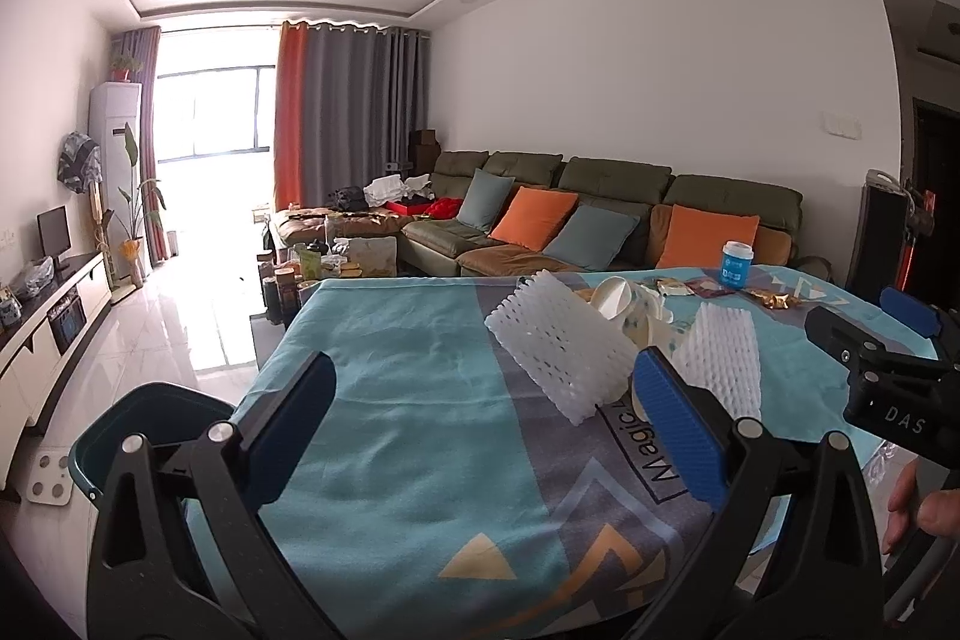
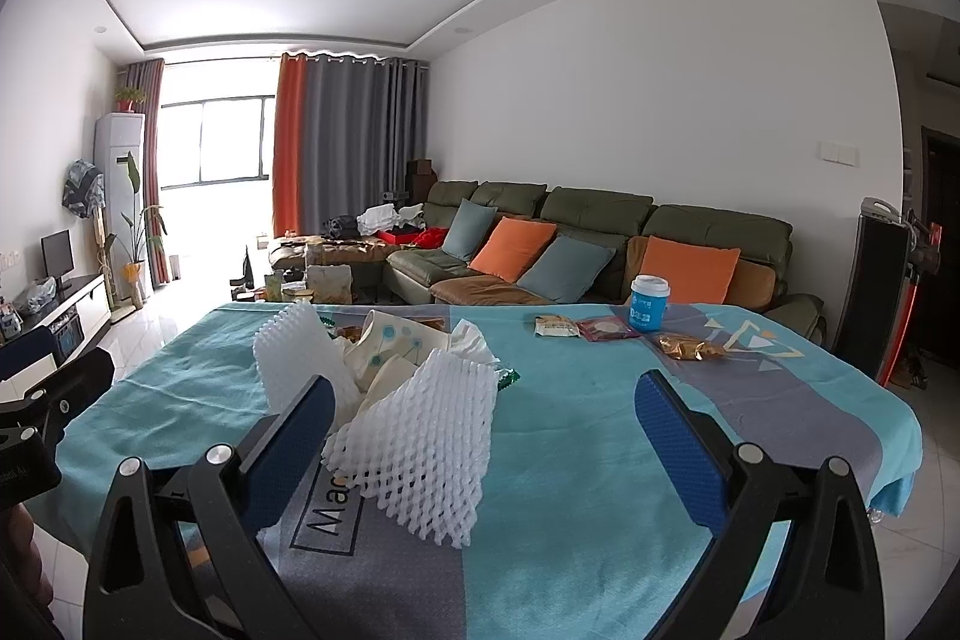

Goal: Collect trash

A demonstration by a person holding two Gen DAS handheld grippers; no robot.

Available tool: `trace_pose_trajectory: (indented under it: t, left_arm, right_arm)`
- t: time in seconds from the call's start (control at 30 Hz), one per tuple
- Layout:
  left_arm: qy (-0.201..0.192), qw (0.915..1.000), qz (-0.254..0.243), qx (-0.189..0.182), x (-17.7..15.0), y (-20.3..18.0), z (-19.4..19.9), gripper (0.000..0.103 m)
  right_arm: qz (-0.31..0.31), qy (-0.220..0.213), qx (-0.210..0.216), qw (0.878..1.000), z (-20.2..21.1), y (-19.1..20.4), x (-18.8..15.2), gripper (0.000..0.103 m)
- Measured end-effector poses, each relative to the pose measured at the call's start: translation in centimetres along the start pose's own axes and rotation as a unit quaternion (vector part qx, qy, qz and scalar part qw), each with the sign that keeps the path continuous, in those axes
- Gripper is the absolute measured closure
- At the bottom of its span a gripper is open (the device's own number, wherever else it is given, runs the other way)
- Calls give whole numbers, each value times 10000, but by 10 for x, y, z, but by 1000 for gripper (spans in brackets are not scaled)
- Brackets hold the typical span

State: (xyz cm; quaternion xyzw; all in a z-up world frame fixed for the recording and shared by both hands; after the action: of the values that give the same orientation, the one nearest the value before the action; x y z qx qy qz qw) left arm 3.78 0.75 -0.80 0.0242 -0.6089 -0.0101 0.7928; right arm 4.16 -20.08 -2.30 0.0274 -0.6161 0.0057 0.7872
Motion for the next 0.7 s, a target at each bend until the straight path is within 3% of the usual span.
trace_pose_trajectory:
  t: [0.7]
  left_arm:
    - [-2, 9997, 246, -62, 2, 5, 4, 5]
  right_arm:
    - [12, -17, 6, 10000, 1, 0, 1, 6]
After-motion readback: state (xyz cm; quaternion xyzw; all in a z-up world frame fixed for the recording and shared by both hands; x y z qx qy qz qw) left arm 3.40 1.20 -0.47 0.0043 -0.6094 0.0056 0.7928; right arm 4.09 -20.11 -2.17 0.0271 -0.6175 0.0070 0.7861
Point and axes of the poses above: each gripper's, at about its wrist camera, not at the fingertips, and z roughly against the way its jaws point, y to its left, x to its top, the point moved 4 cm from there along -z, roughly the way its jaws point, and after that the axes turned 4 degrees about -z, right-handed, at the moved point
